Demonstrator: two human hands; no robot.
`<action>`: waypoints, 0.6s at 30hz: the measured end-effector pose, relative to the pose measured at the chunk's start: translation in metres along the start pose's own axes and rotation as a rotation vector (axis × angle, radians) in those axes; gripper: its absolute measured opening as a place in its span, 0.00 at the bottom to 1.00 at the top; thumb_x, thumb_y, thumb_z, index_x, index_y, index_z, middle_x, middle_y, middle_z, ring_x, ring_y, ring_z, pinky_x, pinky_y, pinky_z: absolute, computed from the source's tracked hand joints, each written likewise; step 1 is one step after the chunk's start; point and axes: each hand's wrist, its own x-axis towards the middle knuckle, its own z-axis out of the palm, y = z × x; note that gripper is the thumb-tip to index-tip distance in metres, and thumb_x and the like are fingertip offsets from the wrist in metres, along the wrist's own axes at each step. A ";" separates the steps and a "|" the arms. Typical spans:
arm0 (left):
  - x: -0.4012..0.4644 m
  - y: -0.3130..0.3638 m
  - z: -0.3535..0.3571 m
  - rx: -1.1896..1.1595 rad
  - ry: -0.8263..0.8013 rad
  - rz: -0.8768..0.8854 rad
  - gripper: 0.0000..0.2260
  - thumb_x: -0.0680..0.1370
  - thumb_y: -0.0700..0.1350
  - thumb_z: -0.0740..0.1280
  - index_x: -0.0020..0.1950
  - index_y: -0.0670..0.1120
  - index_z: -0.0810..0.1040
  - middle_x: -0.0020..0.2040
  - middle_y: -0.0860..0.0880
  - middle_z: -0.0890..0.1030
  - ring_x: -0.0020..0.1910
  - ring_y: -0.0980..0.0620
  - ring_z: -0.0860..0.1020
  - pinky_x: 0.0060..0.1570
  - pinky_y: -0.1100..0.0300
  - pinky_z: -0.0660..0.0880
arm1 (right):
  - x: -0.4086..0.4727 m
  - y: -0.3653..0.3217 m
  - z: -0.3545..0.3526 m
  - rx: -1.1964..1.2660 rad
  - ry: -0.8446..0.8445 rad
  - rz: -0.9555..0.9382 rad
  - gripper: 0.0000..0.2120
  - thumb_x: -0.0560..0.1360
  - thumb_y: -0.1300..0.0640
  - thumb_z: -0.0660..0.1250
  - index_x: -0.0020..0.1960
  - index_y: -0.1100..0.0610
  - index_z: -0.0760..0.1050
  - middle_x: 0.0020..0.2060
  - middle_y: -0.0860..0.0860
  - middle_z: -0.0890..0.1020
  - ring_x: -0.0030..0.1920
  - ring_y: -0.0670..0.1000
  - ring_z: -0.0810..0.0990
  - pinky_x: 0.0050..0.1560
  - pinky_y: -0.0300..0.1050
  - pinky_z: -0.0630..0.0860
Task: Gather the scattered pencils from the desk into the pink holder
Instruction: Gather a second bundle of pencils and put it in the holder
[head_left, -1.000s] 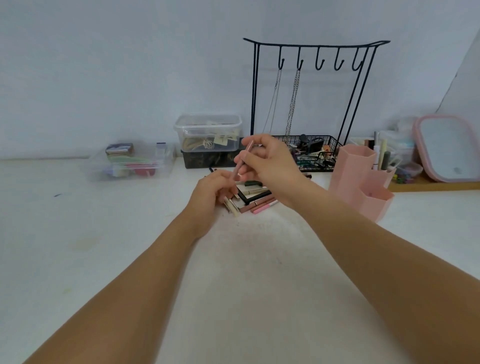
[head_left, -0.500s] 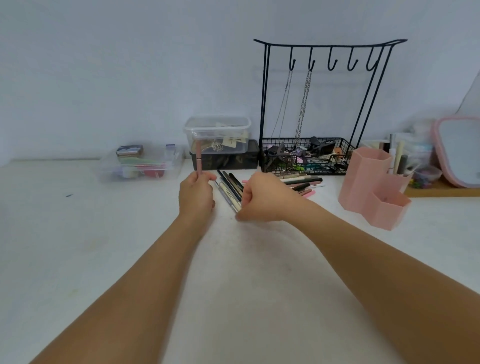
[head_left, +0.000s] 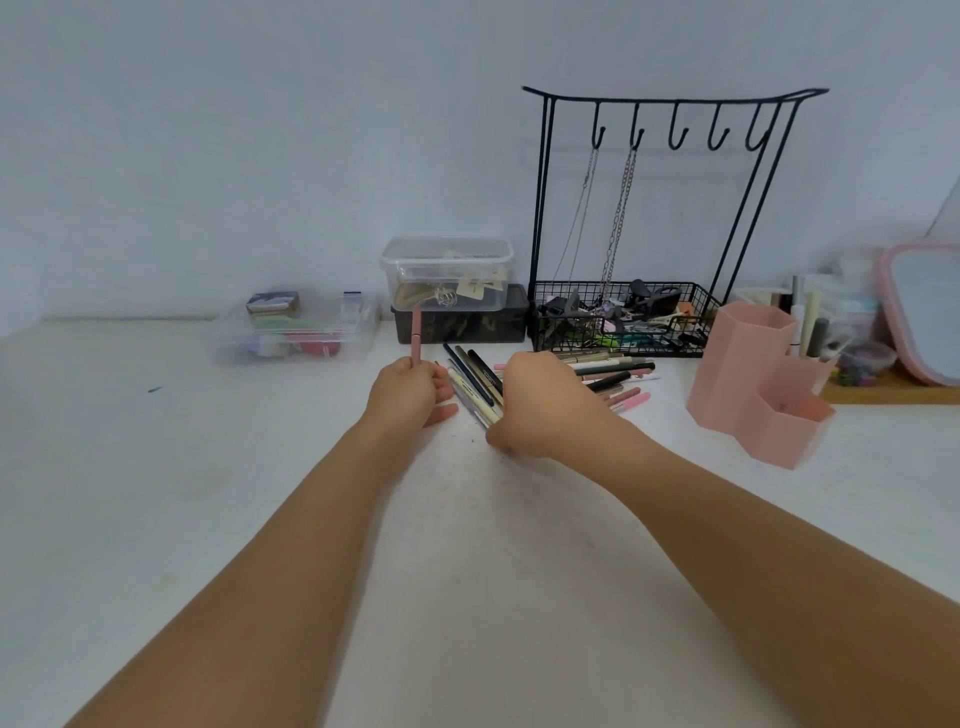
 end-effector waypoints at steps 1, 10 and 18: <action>-0.001 0.000 0.000 -0.003 -0.005 0.002 0.10 0.85 0.38 0.58 0.58 0.39 0.78 0.54 0.39 0.82 0.51 0.46 0.82 0.39 0.61 0.82 | 0.000 0.000 0.001 0.020 0.005 0.013 0.18 0.68 0.55 0.75 0.31 0.57 0.67 0.26 0.51 0.70 0.26 0.49 0.68 0.25 0.40 0.65; -0.008 0.000 0.000 -0.069 -0.072 0.033 0.11 0.86 0.38 0.56 0.62 0.40 0.77 0.54 0.41 0.84 0.44 0.50 0.82 0.38 0.62 0.82 | 0.008 0.017 -0.022 1.010 0.006 0.287 0.06 0.71 0.63 0.72 0.43 0.67 0.83 0.34 0.57 0.84 0.25 0.47 0.75 0.26 0.39 0.73; -0.019 0.002 0.003 -0.338 -0.331 0.112 0.11 0.86 0.45 0.58 0.61 0.41 0.77 0.44 0.46 0.84 0.39 0.48 0.81 0.38 0.55 0.76 | 0.001 0.005 0.000 0.980 -0.173 0.106 0.10 0.75 0.58 0.73 0.45 0.66 0.83 0.32 0.54 0.84 0.22 0.45 0.73 0.23 0.36 0.66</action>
